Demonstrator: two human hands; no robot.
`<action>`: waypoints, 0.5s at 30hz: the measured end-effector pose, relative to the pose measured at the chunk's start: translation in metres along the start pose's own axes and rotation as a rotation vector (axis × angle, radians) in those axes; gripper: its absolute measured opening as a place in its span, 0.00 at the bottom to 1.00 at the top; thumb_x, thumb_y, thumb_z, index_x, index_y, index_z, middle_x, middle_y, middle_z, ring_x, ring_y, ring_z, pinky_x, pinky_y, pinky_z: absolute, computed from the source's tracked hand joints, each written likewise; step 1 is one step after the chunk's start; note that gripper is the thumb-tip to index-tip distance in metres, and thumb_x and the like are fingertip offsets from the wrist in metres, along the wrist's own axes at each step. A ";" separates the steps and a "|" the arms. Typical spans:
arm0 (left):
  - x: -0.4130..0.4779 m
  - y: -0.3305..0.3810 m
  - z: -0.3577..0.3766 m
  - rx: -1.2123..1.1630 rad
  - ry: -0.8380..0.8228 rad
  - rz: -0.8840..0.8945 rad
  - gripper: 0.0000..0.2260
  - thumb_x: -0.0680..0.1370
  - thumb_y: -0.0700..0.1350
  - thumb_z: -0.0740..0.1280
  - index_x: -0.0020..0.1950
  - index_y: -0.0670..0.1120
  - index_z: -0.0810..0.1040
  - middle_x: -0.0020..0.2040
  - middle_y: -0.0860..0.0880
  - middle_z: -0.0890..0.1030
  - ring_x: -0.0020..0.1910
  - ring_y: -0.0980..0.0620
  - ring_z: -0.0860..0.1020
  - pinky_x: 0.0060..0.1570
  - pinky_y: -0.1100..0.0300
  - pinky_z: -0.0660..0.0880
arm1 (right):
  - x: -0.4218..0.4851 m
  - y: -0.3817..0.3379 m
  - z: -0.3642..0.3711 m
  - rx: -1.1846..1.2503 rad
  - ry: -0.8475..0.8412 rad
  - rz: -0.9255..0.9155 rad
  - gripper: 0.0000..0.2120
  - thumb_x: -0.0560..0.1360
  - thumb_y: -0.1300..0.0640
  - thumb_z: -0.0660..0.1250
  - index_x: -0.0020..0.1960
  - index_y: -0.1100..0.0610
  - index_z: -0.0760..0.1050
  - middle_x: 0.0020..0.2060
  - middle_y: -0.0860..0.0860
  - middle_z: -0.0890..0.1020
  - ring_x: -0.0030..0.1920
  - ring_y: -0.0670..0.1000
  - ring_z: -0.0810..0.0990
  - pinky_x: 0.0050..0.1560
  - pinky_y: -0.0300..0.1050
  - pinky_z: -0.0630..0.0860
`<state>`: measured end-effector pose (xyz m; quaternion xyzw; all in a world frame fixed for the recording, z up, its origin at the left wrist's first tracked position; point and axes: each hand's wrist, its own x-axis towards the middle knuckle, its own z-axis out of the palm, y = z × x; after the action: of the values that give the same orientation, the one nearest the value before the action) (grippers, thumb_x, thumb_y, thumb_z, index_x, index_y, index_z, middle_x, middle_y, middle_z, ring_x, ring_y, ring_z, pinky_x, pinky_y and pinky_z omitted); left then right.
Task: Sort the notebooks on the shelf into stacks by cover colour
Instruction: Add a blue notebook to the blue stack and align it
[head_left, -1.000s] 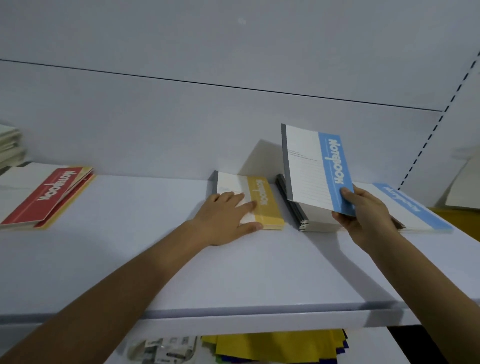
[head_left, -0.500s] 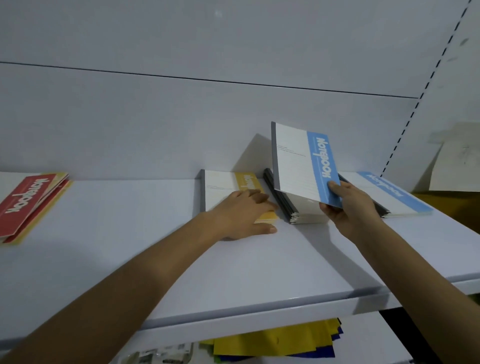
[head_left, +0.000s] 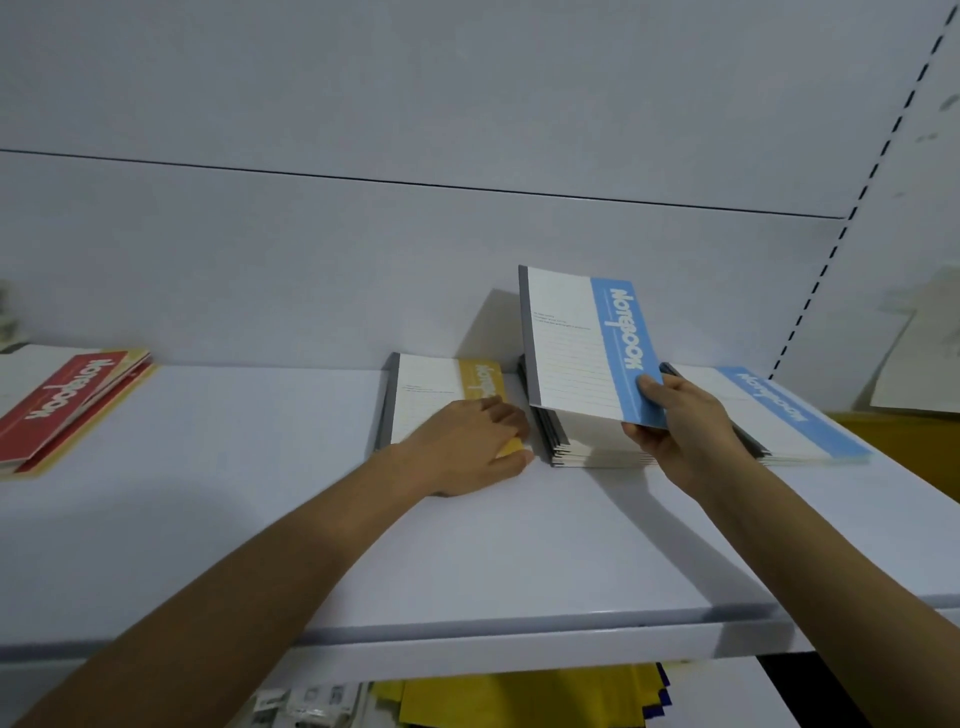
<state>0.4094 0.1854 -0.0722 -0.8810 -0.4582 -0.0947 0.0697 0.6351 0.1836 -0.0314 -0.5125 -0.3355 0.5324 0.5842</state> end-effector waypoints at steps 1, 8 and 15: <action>-0.001 0.000 -0.002 0.009 -0.014 -0.010 0.20 0.81 0.57 0.54 0.67 0.47 0.71 0.69 0.51 0.70 0.65 0.51 0.69 0.58 0.59 0.67 | 0.001 -0.001 -0.001 0.005 -0.005 0.003 0.03 0.77 0.60 0.66 0.47 0.56 0.72 0.46 0.54 0.78 0.44 0.52 0.79 0.39 0.46 0.78; -0.002 -0.002 -0.004 0.049 -0.045 -0.032 0.23 0.79 0.63 0.53 0.63 0.49 0.72 0.64 0.52 0.73 0.60 0.52 0.71 0.52 0.56 0.72 | 0.002 -0.003 -0.012 -0.015 -0.034 0.019 0.03 0.77 0.59 0.66 0.48 0.57 0.72 0.47 0.56 0.79 0.47 0.54 0.79 0.43 0.49 0.80; -0.004 0.000 -0.004 -0.153 0.059 -0.103 0.28 0.77 0.64 0.50 0.68 0.47 0.71 0.68 0.52 0.72 0.63 0.51 0.72 0.58 0.57 0.70 | -0.001 -0.013 -0.025 -0.050 -0.061 -0.006 0.03 0.78 0.59 0.65 0.49 0.59 0.72 0.49 0.56 0.80 0.47 0.54 0.80 0.36 0.46 0.81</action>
<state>0.4061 0.1812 -0.0693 -0.8560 -0.4919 -0.1587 0.0106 0.6622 0.1780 -0.0249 -0.5095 -0.3678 0.5374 0.5625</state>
